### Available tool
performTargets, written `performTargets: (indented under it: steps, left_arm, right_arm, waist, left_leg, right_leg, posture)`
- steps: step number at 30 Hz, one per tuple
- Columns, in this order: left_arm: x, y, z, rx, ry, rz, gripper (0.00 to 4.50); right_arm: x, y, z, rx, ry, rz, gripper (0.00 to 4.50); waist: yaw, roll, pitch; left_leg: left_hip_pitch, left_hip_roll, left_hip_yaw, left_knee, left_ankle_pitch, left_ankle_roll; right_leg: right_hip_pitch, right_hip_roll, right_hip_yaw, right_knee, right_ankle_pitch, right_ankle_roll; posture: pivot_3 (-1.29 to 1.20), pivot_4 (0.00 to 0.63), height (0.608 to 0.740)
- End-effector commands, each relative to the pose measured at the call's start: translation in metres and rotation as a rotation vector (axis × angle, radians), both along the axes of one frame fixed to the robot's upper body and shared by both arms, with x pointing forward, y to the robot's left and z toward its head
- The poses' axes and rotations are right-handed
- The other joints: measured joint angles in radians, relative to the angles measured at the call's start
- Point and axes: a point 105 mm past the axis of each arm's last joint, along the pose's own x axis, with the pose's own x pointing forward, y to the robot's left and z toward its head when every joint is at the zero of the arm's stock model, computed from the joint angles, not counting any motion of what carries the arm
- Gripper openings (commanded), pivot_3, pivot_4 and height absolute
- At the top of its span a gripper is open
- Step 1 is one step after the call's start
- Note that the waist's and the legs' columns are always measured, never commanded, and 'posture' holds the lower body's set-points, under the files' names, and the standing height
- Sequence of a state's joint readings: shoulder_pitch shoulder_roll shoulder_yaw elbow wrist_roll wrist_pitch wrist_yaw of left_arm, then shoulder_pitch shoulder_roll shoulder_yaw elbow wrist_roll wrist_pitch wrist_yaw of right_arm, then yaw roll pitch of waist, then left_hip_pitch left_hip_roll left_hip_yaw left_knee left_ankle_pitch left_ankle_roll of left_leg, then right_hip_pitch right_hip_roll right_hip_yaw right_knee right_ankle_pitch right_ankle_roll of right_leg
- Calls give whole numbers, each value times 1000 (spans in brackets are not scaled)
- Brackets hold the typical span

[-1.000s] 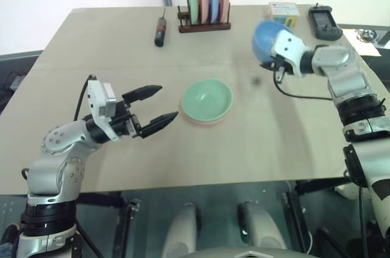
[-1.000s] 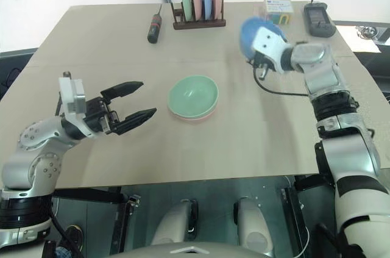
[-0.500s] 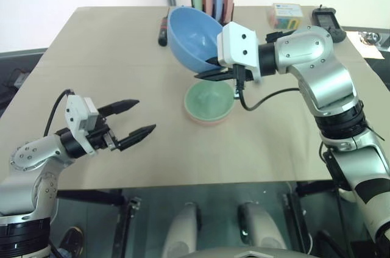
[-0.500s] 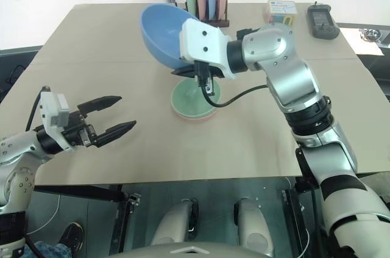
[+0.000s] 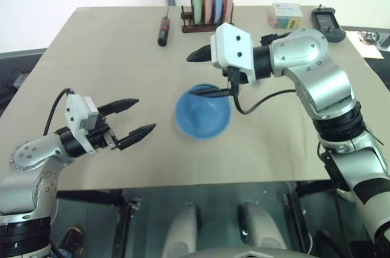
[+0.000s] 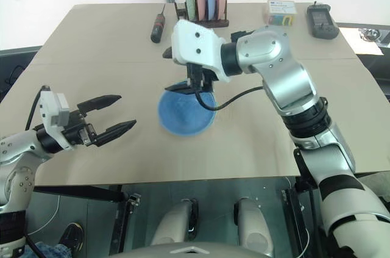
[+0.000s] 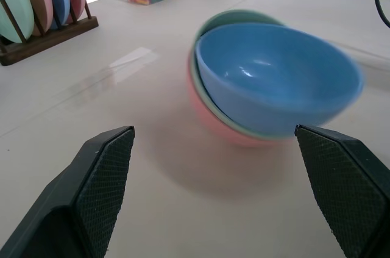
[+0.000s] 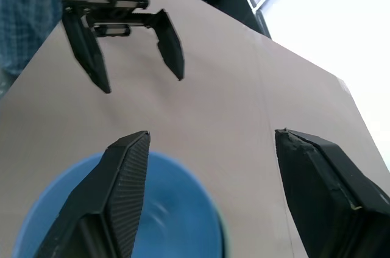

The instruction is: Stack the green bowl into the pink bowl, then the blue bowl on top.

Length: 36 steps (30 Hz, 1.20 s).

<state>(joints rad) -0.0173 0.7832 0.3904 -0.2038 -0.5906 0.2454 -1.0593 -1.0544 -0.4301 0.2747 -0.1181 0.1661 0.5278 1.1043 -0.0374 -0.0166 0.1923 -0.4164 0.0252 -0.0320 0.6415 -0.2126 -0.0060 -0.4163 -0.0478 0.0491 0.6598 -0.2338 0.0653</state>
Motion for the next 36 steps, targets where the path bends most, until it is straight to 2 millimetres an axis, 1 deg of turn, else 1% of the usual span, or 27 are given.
performTargets:
  steps: [1, 7, 9, 13, 15, 18, 19, 21, 23, 24, 26, 28, 32, 36]
  left_arm:
    - [-1, 5, 9, 22, -42, 36, 4500]
    - [-5, 9, 5, 24, -33, 75, 4500]
    - [-8, 10, 4, 24, -32, 79, 4500]
    - [-12, 13, 5, 20, -30, 97, 4500]
    - [-15, 16, 4, 14, -20, 118, 4500]
    - [-21, 21, 2, 13, -8, 151, 4500]
    - [-23, 24, 1, 11, -4, 164, 4500]
    - [-26, 28, 0, 9, 2, 183, 4500]
    - [-30, 36, -3, 11, 14, 220, 4500]
    - [-31, 40, -5, 12, 19, 234, 4500]
    - [-34, 44, -6, 13, 23, 253, 4500]
    - [-35, 46, -6, 12, 23, 263, 4500]
    - [-35, 48, -5, 12, 15, 271, 4500]
    - [-32, 49, -3, 11, 2, 280, 4500]
  right_arm:
    - [12, -35, 12, 123, 49, -130, 3229]
    - [37, -102, -5, 201, 147, -379, 3229]
    - [36, -121, -13, 220, 172, -407, 3229]
    - [19, -143, -29, 281, 261, -363, 3229]
    - [5, -157, -44, 317, 318, -325, 3229]
    - [-6, -183, -71, 332, 399, -365, 3229]
    - [-9, -195, -81, 338, 400, -388, 3229]
    - [-19, -209, -95, 332, 368, -385, 3229]
    - [-24, -228, -112, 330, 386, -420, 3229]
    - [-26, -234, -116, 328, 399, -425, 3229]
    - [-27, -241, -118, 334, 403, -426, 3229]
    - [-25, -243, -117, 343, 382, -421, 3229]
    - [-26, -242, -113, 356, 357, -378, 3229]
    - [-25, -241, -110, 361, 356, -374, 3229]
  waist:
    - [2, -1, 0]
    - [-1, -1, 0]
    - [-3, -1, 0]
    - [-2, -1, -1]
    - [-2, -1, -1]
    - [-1, -1, -1]
    - [0, -2, -1]
    - [0, -3, -1]
    - [-1, -3, -1]
    - [-2, -3, -1]
    - [-7, -2, -1]
    - [-7, -2, -1]
    - [-4, -2, -1]
    - [-1, -3, -1]
  left_leg:
    - [0, 0, 0, 0, 0, 0]
    - [0, 0, 1, -1, 0, 0]
    - [0, 0, 1, -1, 0, 0]
    - [0, 0, 1, -2, 0, 0]
    - [0, 0, 2, -2, 0, 0]
    - [0, 0, 2, -2, 0, 0]
    - [0, 0, 3, -2, 0, 0]
    - [1, 0, 2, -2, 0, 0]
    - [2, 0, 3, -1, 0, 0]
    - [2, 0, 3, -1, 0, 0]
    - [3, 1, 5, 0, 0, 0]
    - [4, 1, 7, 0, 0, 0]
    - [4, 2, 6, 1, 0, 0]
    - [3, 1, 6, 1, 0, 0]
  right_leg:
    - [0, 0, 0, -1, 0, 0]
    - [0, -1, 1, -2, 0, 0]
    - [0, -1, 1, -2, 0, 0]
    - [0, 0, 1, -2, 0, 0]
    - [0, 0, 2, -2, 0, 0]
    - [1, -1, 2, -3, 0, 1]
    - [1, -1, 2, -3, 0, 1]
    - [1, -1, 2, -3, 0, 1]
    - [1, 0, 3, -3, -3, -2]
    - [2, 0, 3, -3, -4, 0]
    - [2, 0, 4, -3, -4, 1]
    - [2, 0, 5, -1, -4, 1]
    - [2, 1, 5, -1, -4, 1]
    - [2, 1, 5, -2, -4, 0]
  posture:
    - [0, 150, 740]
    - [0, 150, 740]
    - [0, 150, 740]
    - [0, 150, 740]
    - [0, 150, 740]
    - [0, 150, 740]
    - [0, 150, 740]
    - [0, 150, 740]
    - [0, 150, 740]
    - [0, 150, 740]
    - [0, 150, 740]
    - [0, 150, 740]
    - [0, 150, 740]
    - [0, 150, 740]
